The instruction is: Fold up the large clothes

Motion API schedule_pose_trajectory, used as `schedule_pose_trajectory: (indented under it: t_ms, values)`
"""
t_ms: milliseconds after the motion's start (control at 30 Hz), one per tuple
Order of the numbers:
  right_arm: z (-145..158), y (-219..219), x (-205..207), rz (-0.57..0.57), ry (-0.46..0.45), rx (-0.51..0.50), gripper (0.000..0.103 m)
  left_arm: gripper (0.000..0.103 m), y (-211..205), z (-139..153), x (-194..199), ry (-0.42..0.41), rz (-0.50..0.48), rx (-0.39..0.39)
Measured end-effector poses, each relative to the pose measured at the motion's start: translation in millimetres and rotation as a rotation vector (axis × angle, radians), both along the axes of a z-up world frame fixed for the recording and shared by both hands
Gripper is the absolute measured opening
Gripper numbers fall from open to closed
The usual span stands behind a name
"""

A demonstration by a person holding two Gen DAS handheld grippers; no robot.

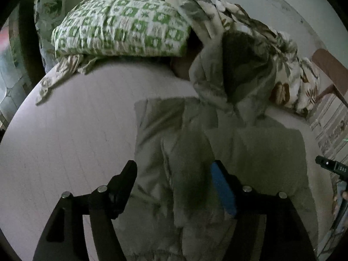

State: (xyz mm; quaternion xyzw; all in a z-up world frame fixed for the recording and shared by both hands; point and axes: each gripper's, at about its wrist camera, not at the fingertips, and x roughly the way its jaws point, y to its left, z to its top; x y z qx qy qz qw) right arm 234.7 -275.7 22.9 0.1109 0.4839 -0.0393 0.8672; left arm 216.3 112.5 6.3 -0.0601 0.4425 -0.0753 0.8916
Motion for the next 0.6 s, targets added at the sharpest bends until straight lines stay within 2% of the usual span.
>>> schedule_pose_trajectory:
  t_ms: [233, 367, 600]
  values:
    - [33.4, 6.4, 59.3, 0.044, -0.076, -0.008, 0.103, 0.072, -24.1, 21.6, 56.4, -0.034, -0.032, 0.058]
    - [35.9, 8.5, 97.2, 0.057, -0.091, 0.072, 0.103, 0.072, -45.5, 21.3, 90.3, -0.041, -0.058, 0.096]
    - [34.4, 12.3, 157.0, 0.052, -0.114, 0.126, 0.103, 0.072, -76.7, 17.4, 148.0, -0.059, -0.068, 0.098]
